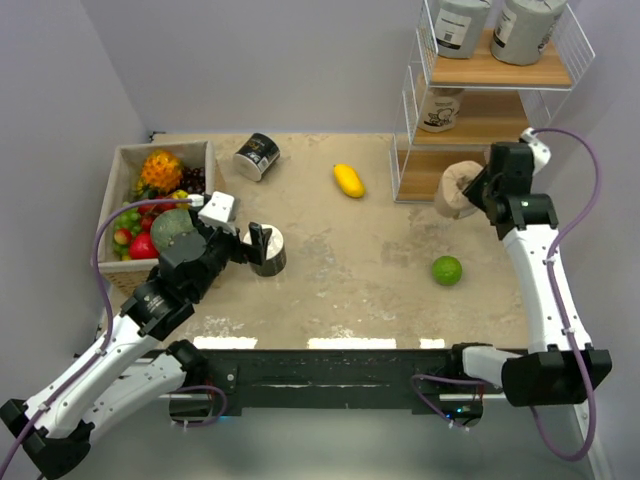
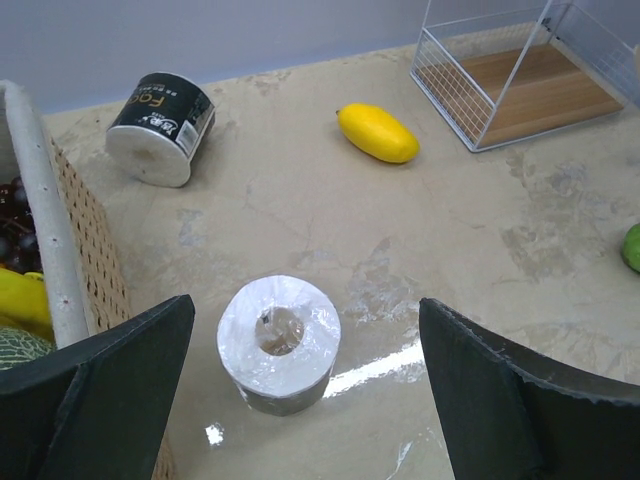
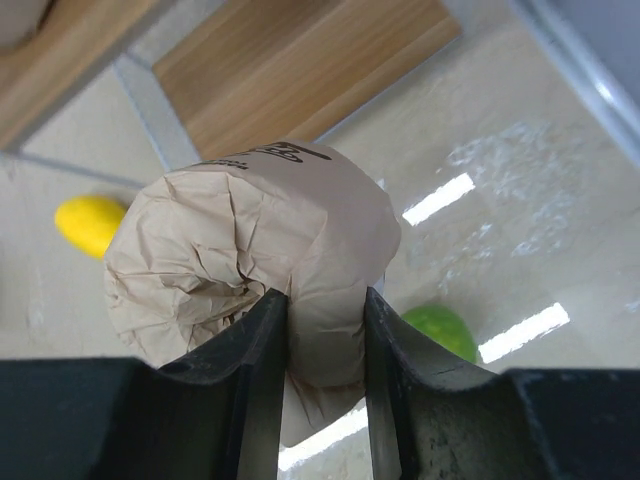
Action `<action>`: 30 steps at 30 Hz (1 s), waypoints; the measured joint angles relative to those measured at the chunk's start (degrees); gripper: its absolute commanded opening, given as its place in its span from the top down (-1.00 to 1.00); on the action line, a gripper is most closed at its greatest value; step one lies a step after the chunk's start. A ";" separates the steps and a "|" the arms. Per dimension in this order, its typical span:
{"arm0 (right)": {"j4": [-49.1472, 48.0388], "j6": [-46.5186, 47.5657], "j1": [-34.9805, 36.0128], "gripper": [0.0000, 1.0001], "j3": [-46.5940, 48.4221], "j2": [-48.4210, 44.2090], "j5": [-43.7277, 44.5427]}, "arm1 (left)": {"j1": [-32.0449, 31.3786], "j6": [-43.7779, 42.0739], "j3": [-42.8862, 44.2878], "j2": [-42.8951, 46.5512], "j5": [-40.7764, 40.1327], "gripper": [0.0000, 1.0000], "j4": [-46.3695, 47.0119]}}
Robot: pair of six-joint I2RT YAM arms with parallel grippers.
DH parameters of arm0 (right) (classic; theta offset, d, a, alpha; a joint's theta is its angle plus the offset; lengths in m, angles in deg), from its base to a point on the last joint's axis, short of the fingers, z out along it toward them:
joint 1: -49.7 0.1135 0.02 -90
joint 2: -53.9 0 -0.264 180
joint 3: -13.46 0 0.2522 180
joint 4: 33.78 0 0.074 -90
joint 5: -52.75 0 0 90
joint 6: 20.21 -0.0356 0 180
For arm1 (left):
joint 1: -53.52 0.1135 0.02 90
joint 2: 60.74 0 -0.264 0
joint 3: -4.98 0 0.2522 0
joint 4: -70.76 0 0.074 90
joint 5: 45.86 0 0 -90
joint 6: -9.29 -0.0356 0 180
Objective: Place and organize the paper towels onto the shelf
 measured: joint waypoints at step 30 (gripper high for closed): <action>-3.82 -8.04 -13.84 0.42 25.24 15.12 -7.28 | 0.00 0.00 0.00 0.81 -0.37 -1.00 0.00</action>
